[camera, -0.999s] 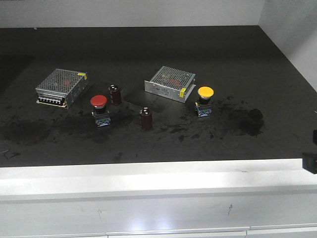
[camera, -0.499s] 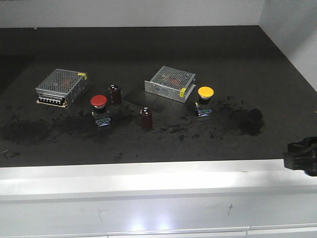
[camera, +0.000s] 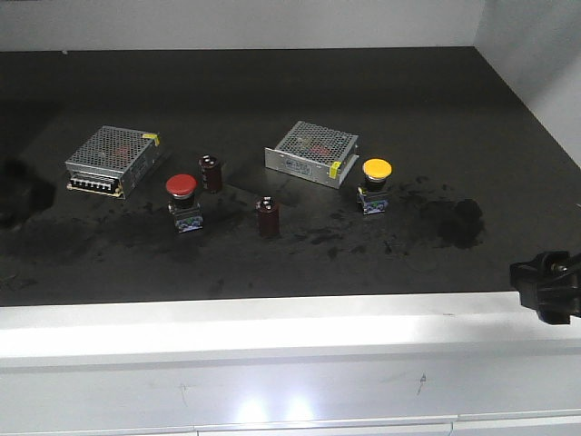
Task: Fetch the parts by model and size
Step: 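Reach the left gripper down and grasp the red-capped button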
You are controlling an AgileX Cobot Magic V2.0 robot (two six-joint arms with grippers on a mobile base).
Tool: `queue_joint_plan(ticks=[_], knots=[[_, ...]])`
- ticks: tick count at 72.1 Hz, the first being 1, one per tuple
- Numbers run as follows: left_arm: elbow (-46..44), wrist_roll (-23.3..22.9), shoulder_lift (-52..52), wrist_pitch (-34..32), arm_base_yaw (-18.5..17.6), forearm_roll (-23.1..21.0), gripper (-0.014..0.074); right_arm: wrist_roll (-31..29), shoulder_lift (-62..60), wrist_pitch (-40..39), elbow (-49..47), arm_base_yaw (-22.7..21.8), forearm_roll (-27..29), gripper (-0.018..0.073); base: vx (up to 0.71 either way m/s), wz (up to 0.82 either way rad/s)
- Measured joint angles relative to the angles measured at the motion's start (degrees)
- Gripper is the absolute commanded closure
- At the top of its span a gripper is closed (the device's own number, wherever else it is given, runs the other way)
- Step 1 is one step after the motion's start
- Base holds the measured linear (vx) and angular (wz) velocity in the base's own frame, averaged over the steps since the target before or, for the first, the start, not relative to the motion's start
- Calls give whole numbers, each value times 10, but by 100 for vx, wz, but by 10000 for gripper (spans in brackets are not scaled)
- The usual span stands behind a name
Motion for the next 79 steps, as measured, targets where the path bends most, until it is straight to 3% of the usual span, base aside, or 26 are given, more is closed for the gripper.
queue_joint_plan(ticks=[24,46,60,79], knots=[[-226,-35,217,89,-68,-23,7,0,0,0,0,0,0,-3,0,0],[-391,-74,379,154,-97,-23,7,0,0,0,0,0,0,-3,0,0],[-455,-85,443,186,-97,-23,7,0,0,0,0,0,0,-3,0,0],[-477,-106,492,200,-98,-23,7,0,0,0,0,0,0,-3,0,0]])
